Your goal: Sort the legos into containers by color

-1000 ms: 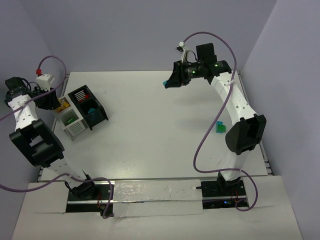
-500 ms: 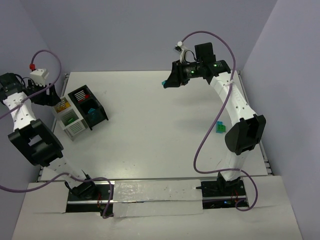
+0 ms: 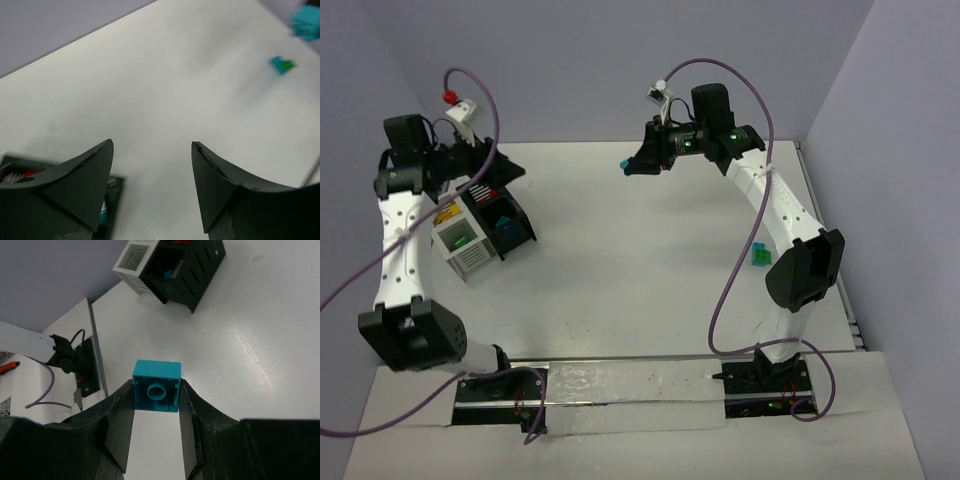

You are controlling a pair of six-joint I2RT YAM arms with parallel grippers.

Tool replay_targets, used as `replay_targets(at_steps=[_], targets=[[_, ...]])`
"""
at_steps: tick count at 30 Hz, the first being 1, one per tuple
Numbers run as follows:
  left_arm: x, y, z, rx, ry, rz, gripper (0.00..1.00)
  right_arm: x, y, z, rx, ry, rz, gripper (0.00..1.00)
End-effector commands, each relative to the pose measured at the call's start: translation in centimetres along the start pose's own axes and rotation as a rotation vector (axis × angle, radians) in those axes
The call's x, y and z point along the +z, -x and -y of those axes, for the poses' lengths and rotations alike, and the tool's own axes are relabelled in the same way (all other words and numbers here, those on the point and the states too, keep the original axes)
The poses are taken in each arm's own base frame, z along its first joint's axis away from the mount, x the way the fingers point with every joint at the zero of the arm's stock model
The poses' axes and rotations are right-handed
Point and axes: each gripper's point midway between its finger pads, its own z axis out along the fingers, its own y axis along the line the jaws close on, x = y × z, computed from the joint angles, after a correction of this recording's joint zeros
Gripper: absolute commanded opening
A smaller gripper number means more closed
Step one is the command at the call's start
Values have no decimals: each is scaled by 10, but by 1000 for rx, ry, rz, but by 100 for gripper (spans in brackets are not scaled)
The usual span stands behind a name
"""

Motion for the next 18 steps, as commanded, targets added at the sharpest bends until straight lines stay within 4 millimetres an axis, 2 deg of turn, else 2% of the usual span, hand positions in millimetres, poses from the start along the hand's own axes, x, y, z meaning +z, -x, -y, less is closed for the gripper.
replay_targets(at_steps=[1, 2, 3, 5, 6, 7, 9, 12, 18], targets=[[-3, 37, 87, 25, -185, 175, 74, 3, 41, -48, -58, 153, 106, 0], [-2, 30, 100, 11, -204, 170, 75, 4, 44, -55, -30, 178, 108, 0], [-1, 34, 113, 86, -198, 214, 77, 11, 45, -60, 34, 209, 103, 0], [1, 38, 126, 195, -166, 258, 79, 19, 49, -66, 77, 262, 112, 0], [2, 40, 122, 222, -139, 265, 79, 21, 43, -69, 129, 275, 96, 0], [6, 38, 133, 266, -145, 268, 78, 24, 48, -76, 131, 306, 116, 0], [6, 36, 142, 325, -138, 274, 78, 28, 42, -85, 201, 350, 93, 0], [13, 33, 158, 417, -158, 272, 78, 29, 41, -106, 201, 447, 84, 0], [25, 36, 184, 480, -208, 296, 78, 33, 30, -133, 244, 549, 33, 0]])
